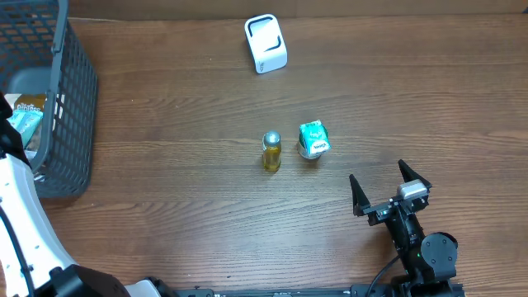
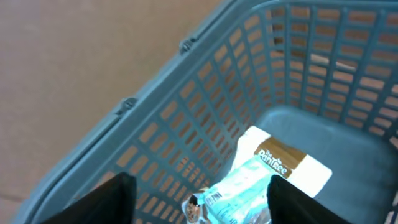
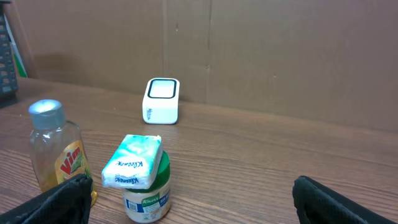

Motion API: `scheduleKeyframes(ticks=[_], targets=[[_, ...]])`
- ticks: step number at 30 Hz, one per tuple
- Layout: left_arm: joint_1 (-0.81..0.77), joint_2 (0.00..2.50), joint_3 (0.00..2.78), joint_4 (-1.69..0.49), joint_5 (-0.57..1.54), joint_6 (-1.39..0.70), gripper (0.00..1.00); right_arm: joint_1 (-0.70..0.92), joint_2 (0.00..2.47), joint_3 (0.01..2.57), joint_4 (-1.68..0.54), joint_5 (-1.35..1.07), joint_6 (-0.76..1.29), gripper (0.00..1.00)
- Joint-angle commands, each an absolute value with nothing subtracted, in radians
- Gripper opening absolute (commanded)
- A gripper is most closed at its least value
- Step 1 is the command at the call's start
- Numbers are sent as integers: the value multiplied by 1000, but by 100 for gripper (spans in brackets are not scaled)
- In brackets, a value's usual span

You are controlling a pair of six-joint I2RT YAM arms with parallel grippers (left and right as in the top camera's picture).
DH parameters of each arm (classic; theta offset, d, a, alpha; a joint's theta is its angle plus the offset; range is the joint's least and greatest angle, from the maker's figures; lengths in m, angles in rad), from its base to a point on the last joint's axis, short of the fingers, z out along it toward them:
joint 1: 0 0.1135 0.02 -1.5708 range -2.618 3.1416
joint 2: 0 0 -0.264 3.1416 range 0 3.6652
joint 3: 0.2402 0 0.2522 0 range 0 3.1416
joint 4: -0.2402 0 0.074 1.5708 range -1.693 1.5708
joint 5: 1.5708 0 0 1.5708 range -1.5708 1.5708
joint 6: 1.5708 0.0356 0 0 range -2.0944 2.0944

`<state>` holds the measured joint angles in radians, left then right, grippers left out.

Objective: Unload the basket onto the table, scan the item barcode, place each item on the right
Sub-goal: 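Move the left gripper back into the basket toward the PanTree bag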

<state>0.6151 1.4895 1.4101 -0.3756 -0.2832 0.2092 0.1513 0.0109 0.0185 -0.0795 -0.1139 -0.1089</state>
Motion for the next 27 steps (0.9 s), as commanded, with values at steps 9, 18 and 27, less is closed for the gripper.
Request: scheduleKeyframes(ticks=[9, 18, 27], targets=[[637, 1514, 1422, -382, -202, 239, 38, 154, 3, 8, -76, -101, -112, 100], [710, 1620, 1422, -342, -4, 210, 52, 154, 3, 8, -76, -101, -112, 100], [722, 1772, 1530, -407, 52, 213, 67, 154, 3, 8, -76, -101, -112, 100]])
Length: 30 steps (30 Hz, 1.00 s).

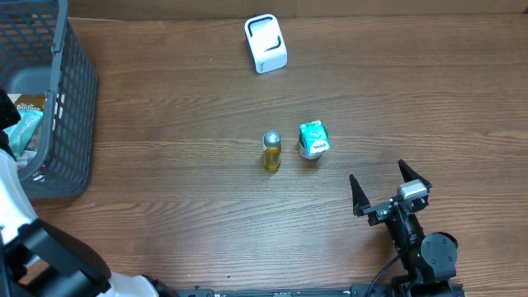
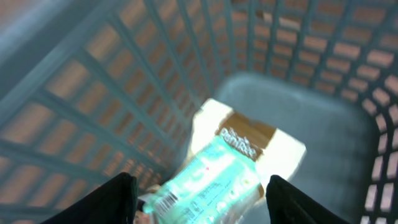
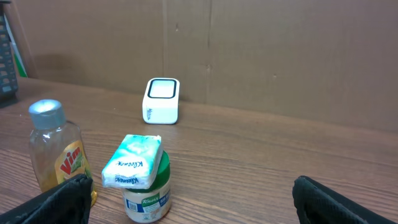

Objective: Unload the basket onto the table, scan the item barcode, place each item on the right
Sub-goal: 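Move the left gripper back into the basket toward the PanTree bag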

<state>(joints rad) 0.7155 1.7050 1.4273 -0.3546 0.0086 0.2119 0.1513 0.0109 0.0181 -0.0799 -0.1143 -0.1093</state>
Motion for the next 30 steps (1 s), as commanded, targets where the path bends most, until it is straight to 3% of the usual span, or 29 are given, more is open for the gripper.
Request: scheduleKeyframes(ticks=[1, 3, 7, 8, 12, 17, 25, 30], targets=[[722, 1809, 1623, -482, 49, 212, 67, 154, 3, 8, -76, -101, -112, 100], [722, 1856, 1749, -581, 49, 204, 67, 154, 3, 8, -76, -101, -112, 100], [720, 2096, 2255, -1023, 22, 186, 66, 154, 3, 8, -76, -101, -112, 100], [719, 2106, 2269, -1044, 26, 181, 100, 154, 3, 8, -76, -101, -112, 100], [720, 2098, 2268, -1087, 24, 189, 100, 154, 3, 8, -76, -101, -112, 100], [713, 2109, 2196, -1113, 23, 389, 100, 154, 3, 8, -76, -101, -112, 100], [709, 2110, 1866, -908, -82, 569, 100, 154, 3, 8, -76, -101, -112, 100], [670, 2121, 1843, -866, -82, 680, 100, 154, 3, 8, -76, -101, -112, 100]])
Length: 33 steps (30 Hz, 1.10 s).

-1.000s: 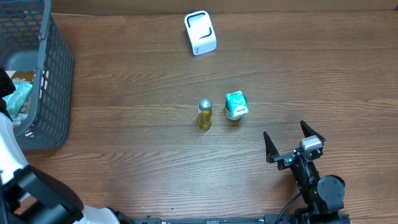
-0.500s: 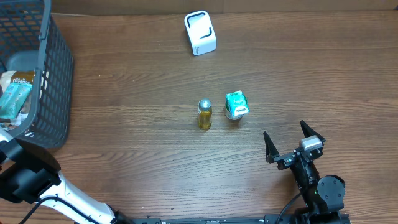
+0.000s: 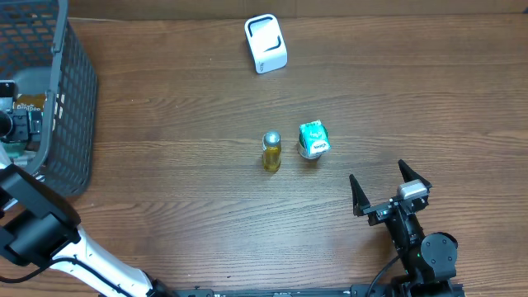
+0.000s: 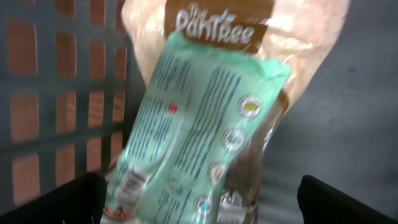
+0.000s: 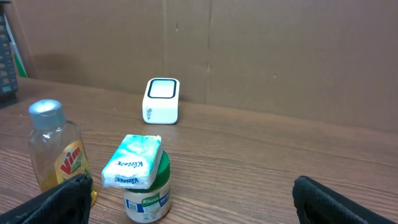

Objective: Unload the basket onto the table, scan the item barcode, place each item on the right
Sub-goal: 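Move the left gripper back into the basket toward the PanTree bag, then grasp the PanTree bag in the basket with the left gripper and lift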

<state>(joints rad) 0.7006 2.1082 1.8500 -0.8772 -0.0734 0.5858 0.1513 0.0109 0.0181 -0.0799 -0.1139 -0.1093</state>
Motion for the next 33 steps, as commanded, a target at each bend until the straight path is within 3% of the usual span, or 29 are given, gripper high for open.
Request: scheduleKeyframes(ticks=[1, 19, 22, 24, 27, 33], targets=[[662, 2135, 1842, -866, -89, 685, 100, 154, 3, 8, -76, -101, -112, 100], [661, 2313, 1841, -862, -221, 622, 98, 154, 3, 8, -76, -101, -112, 100], [661, 2330, 1841, -863, -220, 596, 94, 154, 3, 8, -76, -101, -112, 100], [661, 2332, 1841, -863, -219, 577, 85, 154, 3, 8, -76, -101, -112, 100], [656, 2330, 1844, -863, -217, 576, 52, 154, 3, 8, -76, -101, -112, 100], [639, 2289, 1889, -864, -216, 519, 39, 154, 3, 8, -76, -101, -112, 100]])
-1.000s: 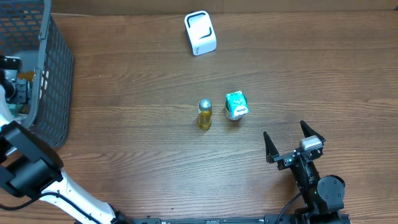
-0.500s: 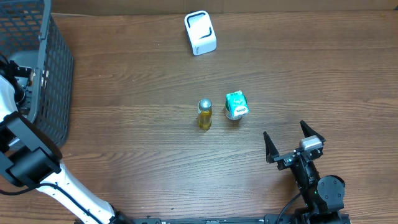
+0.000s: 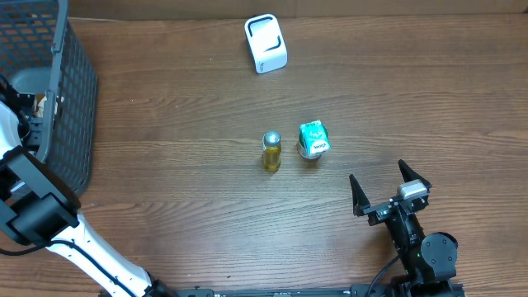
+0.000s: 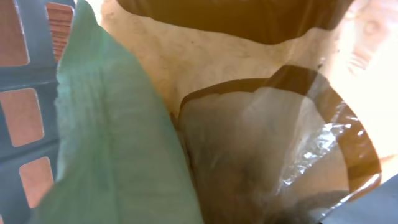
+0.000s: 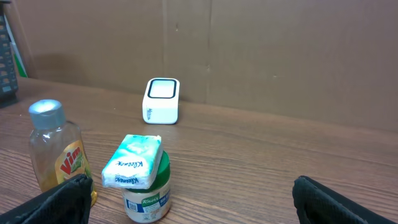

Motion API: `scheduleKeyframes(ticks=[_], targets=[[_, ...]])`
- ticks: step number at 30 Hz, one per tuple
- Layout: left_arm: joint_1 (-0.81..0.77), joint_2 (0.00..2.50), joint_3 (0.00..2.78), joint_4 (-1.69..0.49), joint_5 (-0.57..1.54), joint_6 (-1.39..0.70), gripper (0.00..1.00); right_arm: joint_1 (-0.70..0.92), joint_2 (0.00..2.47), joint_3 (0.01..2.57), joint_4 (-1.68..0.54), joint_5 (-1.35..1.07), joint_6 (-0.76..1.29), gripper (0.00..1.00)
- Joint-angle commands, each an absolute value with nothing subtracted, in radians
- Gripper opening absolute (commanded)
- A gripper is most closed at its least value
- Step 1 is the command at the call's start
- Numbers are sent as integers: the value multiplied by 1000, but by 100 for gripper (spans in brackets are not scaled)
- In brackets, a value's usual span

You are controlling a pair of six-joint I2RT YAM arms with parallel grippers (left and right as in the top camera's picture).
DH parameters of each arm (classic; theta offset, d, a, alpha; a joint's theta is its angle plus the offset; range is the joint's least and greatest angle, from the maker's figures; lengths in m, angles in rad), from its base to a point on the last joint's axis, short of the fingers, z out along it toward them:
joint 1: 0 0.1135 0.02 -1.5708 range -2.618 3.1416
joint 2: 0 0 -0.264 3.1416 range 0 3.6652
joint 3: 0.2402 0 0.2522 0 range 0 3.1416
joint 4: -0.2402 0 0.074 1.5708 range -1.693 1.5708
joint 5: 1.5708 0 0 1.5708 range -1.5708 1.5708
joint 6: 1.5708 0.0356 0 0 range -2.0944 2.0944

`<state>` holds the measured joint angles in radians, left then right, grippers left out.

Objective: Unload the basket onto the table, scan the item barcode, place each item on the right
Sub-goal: 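Grasp the PanTree bag in the basket with the left gripper and lift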

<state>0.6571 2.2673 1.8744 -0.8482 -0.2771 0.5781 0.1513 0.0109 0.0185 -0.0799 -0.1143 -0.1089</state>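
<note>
My left arm (image 3: pixel 10 124) reaches down into the grey basket (image 3: pixel 76 99) at the table's left edge. The left wrist view is filled at very close range by a pale green packet (image 4: pixel 106 149) and a brown-and-clear bag (image 4: pixel 273 137) lying against the basket's grid (image 4: pixel 25 25). None of the left fingers show. The white scanner (image 3: pixel 266 43) stands at the back of the table, also seen in the right wrist view (image 5: pixel 161 99). My right gripper (image 3: pixel 376 170) rests open near the front right, nothing between its fingers (image 5: pixel 68 199).
A yellow soap bottle (image 3: pixel 271 151) and a green-lidded jar (image 5: pixel 147 193) with a tissue pack (image 3: pixel 313 136) on top stand mid-table, left of and beyond the right gripper. The basket's walls close in around the left arm.
My left wrist has gone lower and closer to the packets in the basket; its fingers, seen at the frame's bottom corners before, no longer show. The right arm has not moved.
My left gripper was open above the basket's near wall, looking at the green packet and the bag. It then stood over the inside of the basket, then open close above the packets, and now is pressed right up to them. The right arm stayed still.
</note>
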Motion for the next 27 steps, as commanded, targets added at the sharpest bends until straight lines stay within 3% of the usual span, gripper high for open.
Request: scheduleKeyframes(ticks=[1, 13, 27], targets=[[636, 2276, 1902, -864, -212, 500, 37, 154, 3, 8, -76, -101, -112, 100], [612, 2037, 2173, -907, -96, 229, 33, 154, 3, 8, -76, -101, -112, 100], [572, 1669, 2228, -986, 156, -80, 33, 154, 3, 8, -76, -101, -112, 100]])
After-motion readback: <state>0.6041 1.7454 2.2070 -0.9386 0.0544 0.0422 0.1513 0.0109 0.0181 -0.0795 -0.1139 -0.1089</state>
